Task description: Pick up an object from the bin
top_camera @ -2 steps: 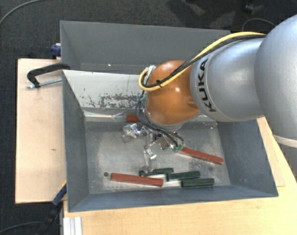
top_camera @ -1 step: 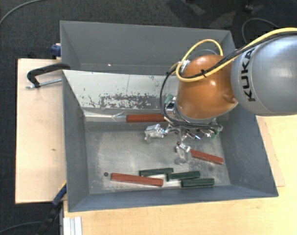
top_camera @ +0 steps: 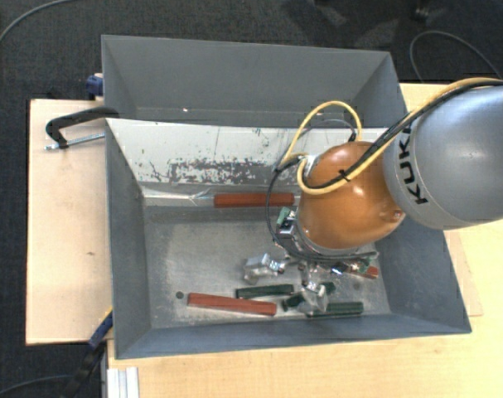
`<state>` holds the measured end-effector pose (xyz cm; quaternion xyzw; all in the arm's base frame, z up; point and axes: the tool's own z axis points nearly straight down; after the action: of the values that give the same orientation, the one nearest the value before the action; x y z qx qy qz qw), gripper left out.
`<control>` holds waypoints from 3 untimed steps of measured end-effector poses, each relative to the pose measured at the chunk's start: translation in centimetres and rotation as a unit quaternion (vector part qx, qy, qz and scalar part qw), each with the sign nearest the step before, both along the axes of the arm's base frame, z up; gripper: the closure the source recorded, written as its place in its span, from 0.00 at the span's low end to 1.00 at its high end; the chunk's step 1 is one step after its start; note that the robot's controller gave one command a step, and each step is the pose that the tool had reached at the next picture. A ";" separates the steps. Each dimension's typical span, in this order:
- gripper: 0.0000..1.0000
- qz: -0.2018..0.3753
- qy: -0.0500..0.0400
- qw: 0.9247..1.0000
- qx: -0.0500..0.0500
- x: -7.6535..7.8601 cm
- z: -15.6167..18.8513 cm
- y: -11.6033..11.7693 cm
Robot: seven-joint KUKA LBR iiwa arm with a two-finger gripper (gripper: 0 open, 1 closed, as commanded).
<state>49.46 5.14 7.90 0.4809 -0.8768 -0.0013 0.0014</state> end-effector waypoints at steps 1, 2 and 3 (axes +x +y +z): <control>0.00 -0.107 -0.004 0.994 0.001 5.4 -0.8 -1.1; 0.00 -0.044 -0.001 0.999 0.000 -0.3 -0.8 -0.2; 1.00 -0.045 -0.003 0.999 0.001 -0.2 -0.8 -0.2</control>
Offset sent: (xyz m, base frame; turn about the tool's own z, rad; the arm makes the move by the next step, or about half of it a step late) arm 0.0522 -0.0123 -0.0090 0.2129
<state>49.30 4.91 7.07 0.4411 -0.8975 -0.0004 -0.0015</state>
